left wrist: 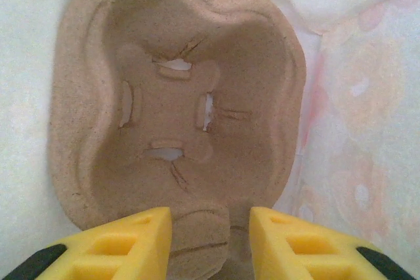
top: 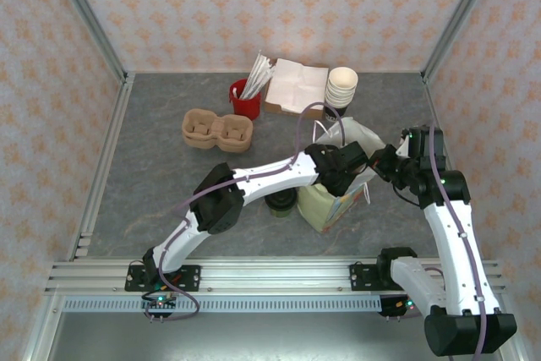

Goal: Pack the takeout coffee

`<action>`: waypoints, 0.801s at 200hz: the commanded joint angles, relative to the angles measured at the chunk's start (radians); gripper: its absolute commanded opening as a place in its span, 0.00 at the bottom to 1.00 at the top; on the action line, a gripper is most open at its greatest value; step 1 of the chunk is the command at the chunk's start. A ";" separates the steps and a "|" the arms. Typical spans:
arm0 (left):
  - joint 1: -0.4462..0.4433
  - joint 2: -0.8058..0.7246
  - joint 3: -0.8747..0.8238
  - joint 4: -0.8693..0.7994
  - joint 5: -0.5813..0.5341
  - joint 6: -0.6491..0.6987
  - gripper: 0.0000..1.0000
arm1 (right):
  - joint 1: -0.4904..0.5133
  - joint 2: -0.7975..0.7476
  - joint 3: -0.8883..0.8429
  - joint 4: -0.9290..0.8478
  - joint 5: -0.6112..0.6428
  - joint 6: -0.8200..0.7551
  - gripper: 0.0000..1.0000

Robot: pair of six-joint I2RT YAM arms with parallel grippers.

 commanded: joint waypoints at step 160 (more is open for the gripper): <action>0.017 0.133 -0.044 -0.009 0.047 0.005 0.36 | -0.017 -0.016 -0.006 -0.021 -0.047 -0.039 0.00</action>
